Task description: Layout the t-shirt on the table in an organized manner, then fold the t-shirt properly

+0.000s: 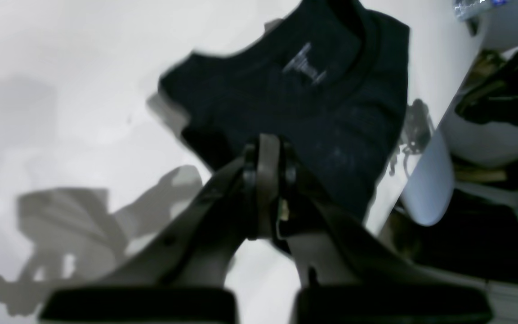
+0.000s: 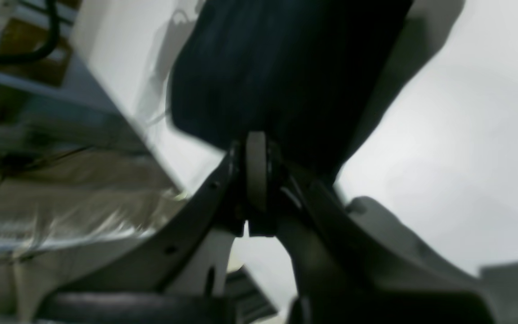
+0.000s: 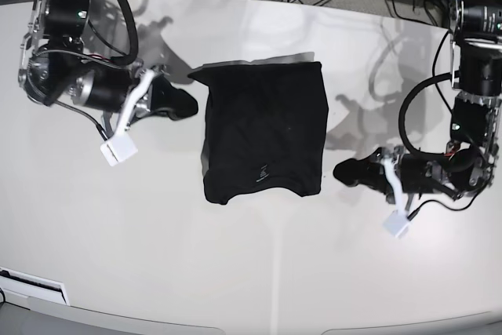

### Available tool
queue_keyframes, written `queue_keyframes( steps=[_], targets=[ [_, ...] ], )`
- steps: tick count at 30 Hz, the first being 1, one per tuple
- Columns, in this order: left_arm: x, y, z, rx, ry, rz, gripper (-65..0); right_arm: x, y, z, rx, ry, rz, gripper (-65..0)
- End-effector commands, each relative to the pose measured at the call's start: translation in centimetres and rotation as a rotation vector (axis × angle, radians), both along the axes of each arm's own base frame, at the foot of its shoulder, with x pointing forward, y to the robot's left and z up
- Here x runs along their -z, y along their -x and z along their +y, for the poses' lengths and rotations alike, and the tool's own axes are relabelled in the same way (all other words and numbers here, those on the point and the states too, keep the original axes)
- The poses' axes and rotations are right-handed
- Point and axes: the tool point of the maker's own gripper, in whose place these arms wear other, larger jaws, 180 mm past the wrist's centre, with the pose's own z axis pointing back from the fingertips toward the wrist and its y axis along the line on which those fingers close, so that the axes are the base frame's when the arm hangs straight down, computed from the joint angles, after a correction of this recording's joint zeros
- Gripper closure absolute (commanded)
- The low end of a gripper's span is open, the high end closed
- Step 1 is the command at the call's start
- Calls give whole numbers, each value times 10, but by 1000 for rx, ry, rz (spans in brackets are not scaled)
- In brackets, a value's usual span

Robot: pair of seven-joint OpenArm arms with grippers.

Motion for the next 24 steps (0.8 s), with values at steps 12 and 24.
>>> queue_keyframes(
  steps=[12, 24],
  targets=[
    [-43, 88, 9, 43, -4, -178, 0, -49, 38, 2, -19, -55, -119, 0],
    [-32, 221, 24, 48, -152, -50, 0, -28, 110, -50, 100, 206, 19, 0]
  ],
)
